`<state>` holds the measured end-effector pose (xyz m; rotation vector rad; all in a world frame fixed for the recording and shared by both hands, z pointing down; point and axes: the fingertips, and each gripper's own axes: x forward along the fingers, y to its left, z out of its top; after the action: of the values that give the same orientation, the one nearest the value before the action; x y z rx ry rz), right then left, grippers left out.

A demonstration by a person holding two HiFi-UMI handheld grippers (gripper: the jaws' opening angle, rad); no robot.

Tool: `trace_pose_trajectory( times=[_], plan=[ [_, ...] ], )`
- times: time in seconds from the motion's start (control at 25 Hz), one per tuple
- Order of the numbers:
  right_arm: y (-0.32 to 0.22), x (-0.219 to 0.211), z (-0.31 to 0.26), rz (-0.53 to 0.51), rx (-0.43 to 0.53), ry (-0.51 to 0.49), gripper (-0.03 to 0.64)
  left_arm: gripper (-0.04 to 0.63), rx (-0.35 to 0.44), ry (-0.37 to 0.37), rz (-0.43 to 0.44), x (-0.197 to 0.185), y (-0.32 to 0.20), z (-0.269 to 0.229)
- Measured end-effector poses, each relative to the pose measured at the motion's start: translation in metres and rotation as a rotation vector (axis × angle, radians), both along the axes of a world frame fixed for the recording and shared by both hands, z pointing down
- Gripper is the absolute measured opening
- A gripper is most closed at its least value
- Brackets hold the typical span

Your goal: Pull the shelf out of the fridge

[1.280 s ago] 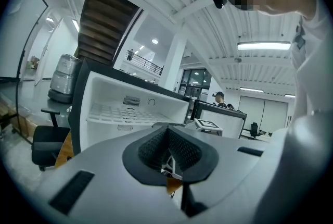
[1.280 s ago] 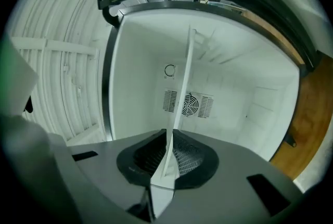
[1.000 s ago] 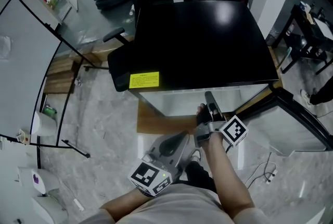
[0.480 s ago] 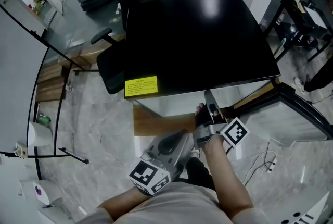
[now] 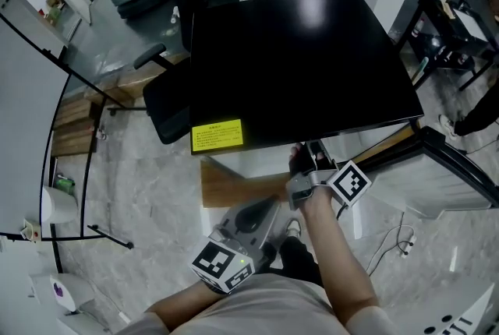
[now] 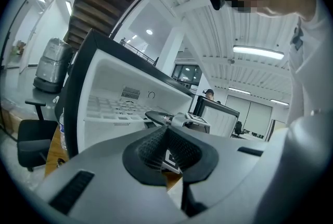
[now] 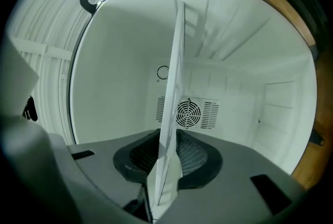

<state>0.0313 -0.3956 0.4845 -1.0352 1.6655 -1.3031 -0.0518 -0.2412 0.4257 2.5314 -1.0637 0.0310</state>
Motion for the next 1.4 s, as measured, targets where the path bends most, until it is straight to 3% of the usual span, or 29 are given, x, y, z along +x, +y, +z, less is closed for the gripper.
trace_pose_trajectory(
  times=[0.48, 1.4],
  plan=[
    [-0.006, -0.001, -0.001, 0.036, -0.032, -0.057, 0.046, 0.005, 0.001, 0.001, 0.008, -0.002, -0.001, -0.001],
    [0.011, 0.000, -0.002, 0.039, -0.071, -0.063, 0.037, 0.005, 0.012, 0.012, 0.043, 0.004, 0.019, -0.005]
  ],
)
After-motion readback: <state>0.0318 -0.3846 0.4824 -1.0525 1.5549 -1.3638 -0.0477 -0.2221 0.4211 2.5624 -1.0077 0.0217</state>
